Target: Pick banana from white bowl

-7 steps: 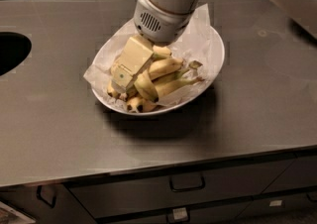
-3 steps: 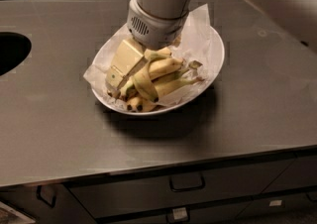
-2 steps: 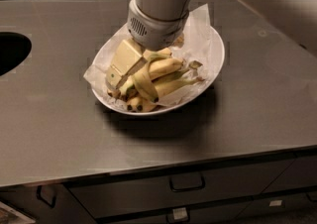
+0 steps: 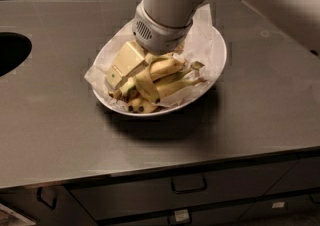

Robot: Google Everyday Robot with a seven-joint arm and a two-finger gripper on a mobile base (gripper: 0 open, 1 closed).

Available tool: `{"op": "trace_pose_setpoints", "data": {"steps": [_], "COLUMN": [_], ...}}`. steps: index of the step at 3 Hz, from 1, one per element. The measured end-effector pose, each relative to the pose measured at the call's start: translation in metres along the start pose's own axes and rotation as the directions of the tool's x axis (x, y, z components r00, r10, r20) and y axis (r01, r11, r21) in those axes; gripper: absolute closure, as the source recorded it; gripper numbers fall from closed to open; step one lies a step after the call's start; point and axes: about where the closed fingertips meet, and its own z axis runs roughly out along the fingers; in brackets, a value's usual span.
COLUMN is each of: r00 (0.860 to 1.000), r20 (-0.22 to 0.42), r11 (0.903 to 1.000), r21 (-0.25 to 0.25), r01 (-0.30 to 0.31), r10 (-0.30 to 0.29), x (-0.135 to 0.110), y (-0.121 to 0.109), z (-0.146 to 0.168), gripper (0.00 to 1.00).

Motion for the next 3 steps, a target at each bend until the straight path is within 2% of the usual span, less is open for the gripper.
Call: {"op": "trace_pose_setpoints", "data": {"steps": [1,3], "r00": [1.0,0.998], "r20": [-0.031,-0.052], "r11": [0.9991,0.993], "r21": [0.043,0.116], "r01": [0.004,-0.02], "r10": [-0.003,0.026], "x": [-0.0038,-0.0068], "y": [0.0026,-0.0017], "z": [0.0062,0.0104], "gripper": [0.0,0.19]}}
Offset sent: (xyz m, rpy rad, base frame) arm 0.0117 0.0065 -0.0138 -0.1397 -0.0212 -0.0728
